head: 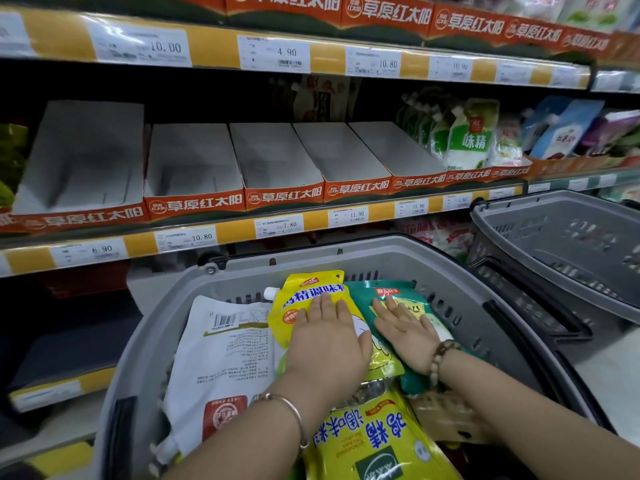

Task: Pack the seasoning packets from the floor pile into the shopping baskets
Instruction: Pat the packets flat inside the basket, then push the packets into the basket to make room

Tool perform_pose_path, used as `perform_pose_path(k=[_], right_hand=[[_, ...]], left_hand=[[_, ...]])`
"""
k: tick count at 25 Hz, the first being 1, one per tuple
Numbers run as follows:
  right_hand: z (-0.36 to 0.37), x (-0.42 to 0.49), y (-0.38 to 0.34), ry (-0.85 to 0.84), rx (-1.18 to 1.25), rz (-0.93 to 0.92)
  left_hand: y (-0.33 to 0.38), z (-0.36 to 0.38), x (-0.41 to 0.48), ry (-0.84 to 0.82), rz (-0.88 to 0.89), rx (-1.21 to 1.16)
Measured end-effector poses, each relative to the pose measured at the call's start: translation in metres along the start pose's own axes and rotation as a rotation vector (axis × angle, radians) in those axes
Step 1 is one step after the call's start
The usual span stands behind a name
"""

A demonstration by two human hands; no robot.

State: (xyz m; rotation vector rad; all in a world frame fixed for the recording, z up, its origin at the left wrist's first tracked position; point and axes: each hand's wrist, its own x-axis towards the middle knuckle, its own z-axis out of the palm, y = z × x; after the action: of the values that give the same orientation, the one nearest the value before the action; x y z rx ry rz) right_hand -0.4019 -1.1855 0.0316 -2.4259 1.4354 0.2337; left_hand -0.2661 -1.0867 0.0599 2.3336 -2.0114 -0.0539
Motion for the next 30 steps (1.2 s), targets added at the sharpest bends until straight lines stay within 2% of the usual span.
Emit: perform_pose_path(k=[4, 9, 13, 16, 20, 25, 30], right_hand=[[0.003, -0.007, -0.001, 0.005, -0.102, -0.019], [-0.004, -0.016, -0.009, -0.016, -0.111, -0.007], [-0.017, -0.019, -0.014, 0.058, 0.161, 0.053], [-0.03, -0.029, -0.026, 0.234, 0.349, 0.042], [-0.046, -0.05, -0.086, 0.329, 0.299, -0.121], [-0.043, -0.078, -0.213, 0.35, 0.18, -0.452], [-0.005, -0.109, -0.343, 0.235, 0.12, -0.725]], left_hand=[[-0.004, 0.009, -0.012, 0.092, -0.004, -0.043], [-0.005, 0.003, -0.016, 0.077, -0.015, -0.078], [-0.019, -0.021, -0.024, -0.006, -0.008, -0.201], [-0.047, -0.047, -0.041, 0.077, -0.06, -0.319], [-0.096, -0.071, -0.089, 0.176, -0.134, -0.463], [-0.173, -0.083, -0.173, 0.309, -0.286, -0.459], [-0.255, -0.075, -0.281, 0.386, -0.497, -0.449]])
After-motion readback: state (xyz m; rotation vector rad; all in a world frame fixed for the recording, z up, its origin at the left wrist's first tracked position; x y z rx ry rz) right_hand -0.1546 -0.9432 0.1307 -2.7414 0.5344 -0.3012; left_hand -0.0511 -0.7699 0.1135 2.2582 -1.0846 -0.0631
